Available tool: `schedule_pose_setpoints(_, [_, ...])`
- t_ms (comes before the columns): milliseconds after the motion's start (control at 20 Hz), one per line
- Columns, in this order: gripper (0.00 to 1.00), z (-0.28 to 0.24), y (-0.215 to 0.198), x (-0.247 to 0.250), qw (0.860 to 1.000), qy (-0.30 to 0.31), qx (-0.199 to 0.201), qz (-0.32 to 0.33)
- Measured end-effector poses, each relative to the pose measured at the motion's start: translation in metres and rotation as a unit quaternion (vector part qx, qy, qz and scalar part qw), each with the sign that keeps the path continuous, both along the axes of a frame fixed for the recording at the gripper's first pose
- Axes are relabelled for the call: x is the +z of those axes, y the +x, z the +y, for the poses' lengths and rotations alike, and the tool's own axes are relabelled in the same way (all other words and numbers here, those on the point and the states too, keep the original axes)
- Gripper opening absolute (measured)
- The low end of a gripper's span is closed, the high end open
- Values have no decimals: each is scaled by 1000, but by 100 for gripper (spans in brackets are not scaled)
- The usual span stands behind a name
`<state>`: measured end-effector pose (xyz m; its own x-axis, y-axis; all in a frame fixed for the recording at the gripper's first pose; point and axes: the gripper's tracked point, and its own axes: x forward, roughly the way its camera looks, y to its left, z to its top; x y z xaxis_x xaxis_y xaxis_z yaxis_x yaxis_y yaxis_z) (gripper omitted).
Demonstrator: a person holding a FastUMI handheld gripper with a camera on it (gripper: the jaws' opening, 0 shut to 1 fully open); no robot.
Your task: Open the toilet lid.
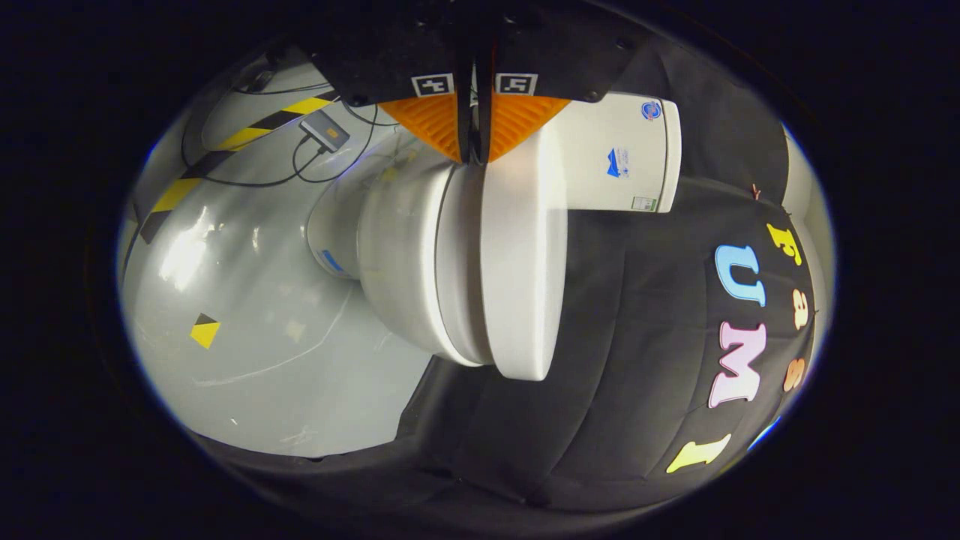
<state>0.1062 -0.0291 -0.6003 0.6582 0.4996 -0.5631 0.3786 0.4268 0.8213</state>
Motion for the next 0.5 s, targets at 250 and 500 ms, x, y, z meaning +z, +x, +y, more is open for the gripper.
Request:
schedule_pose_setpoints(250, [6,-1,2,30,997,-75,7,10])
schedule_pose_setpoints(500, [6,6,4,78,991,-133,-3,-8])
